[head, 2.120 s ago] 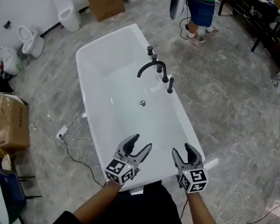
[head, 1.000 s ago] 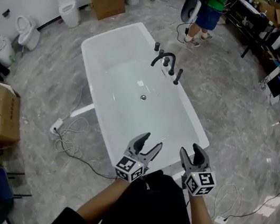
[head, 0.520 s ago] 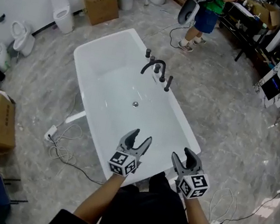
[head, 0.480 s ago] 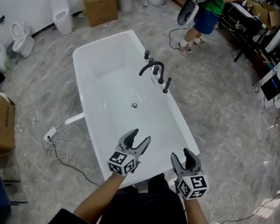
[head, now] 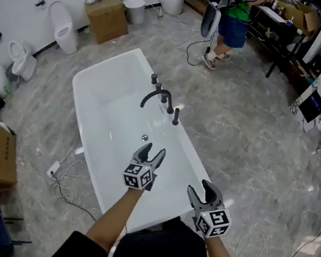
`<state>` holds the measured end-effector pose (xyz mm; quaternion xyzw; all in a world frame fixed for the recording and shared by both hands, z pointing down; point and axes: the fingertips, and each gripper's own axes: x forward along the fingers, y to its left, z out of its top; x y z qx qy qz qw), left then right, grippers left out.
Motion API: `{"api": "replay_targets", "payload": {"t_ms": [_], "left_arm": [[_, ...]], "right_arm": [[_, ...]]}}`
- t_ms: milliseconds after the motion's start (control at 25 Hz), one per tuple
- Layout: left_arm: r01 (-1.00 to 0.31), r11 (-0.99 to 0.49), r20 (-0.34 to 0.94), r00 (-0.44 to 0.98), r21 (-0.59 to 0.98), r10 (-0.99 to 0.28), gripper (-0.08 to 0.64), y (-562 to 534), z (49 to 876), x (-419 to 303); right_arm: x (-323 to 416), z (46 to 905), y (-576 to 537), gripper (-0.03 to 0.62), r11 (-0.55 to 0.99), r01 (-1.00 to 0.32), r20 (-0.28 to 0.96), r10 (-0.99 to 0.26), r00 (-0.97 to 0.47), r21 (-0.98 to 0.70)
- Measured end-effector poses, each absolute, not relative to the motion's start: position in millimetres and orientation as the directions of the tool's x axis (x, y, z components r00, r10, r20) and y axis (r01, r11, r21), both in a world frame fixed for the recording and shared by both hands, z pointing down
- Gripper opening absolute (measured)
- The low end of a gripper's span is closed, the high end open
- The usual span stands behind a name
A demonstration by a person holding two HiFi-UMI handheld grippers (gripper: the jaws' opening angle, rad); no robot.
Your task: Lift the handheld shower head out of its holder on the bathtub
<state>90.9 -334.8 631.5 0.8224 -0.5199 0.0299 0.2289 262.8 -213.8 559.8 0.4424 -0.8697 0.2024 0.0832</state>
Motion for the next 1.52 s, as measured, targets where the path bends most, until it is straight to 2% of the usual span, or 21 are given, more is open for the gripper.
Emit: {"api": "replay_targets", "payload": {"t_ms": [400,560,880,1520], "left_arm": [[-0.907,-0.299,0.416,0.404,0.296,-0.815,0.249,-458,714,121],[-0.916,-0.25,0.466,0.378,0.314,-0.8,0.252,-493,745,124],[-0.938,-0.243,0.551,0.343,0.248,-0.761,0.264,-545,798,138],[-0.933,-0.334,0.637,0.34,0.136,-0.691,0.276,-616,857,155]], "right_arm": [[300,584,-278,0.218,0.538,-0.787,0.342,-0.709,-0.616,-0.301],[307,584,-295,0.218,0.534,-0.787,0.341,-0.711,-0.616,-0.309],[316,602,-317,0.218,0.542,-0.779,0.361,-0.691,-0.627,-0.314],[296,641,-344,0.219,0.567,-0.746,0.384,-0.639,-0.666,-0.35]]}}
